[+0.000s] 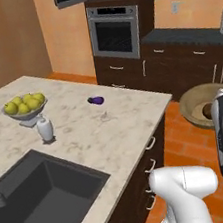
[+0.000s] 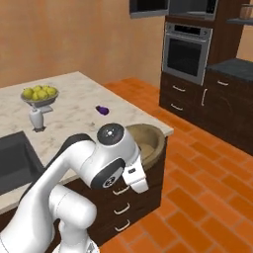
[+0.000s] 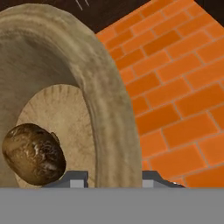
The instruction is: Pick the mushroom from the sink and place it in the bowl. Then pick the bowl and place it in the microwave. Then close the microwave door and press the start button.
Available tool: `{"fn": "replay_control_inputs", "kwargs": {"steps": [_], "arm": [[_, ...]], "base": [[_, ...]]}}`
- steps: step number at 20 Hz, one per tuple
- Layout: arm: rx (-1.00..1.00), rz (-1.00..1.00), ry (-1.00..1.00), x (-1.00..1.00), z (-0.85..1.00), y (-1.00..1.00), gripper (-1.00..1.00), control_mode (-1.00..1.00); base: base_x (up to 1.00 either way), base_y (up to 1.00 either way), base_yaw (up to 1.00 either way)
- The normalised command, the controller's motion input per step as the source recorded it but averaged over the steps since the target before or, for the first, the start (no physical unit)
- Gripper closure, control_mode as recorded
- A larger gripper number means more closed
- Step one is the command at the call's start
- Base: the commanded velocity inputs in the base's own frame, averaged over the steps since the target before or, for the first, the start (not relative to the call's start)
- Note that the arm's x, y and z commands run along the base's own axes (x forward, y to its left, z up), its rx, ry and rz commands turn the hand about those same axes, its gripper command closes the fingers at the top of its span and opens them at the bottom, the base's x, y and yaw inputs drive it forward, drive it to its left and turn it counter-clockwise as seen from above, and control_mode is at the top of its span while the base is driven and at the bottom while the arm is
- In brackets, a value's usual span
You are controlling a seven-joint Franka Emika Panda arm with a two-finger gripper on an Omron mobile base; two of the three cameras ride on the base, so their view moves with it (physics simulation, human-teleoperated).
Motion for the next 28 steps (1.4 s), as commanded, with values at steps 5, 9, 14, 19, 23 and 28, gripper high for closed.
{"fn": "replay_control_inputs", "kwargs": {"steps": [5,9,14,19,23,28], "arm": [[0.00,0.00,0.00,0.00,0.00,0.00,1.00,1.00],[0.00,0.00,0.00,0.00,0.00,0.00,1.00,1.00],[0.00,0.00,0.00,0.00,0.00,0.00,1.00,1.00],[0.00,0.00,0.00,0.00,0.00,0.00,1.00,1.00],[0.00,0.00,0.00,0.00,0.00,0.00,1.00,1.00],[0.00,0.00,0.00,0.00,0.00,0.00,1.00,1.00]], "base": [[1.00,-0.97,-0.05],[1.00,-1.00,0.00],[1.00,-0.90,0.00],[1.00,-0.84,0.02],[0.69,-1.00,0.03],[0.04,-1.00,0.00]]}}
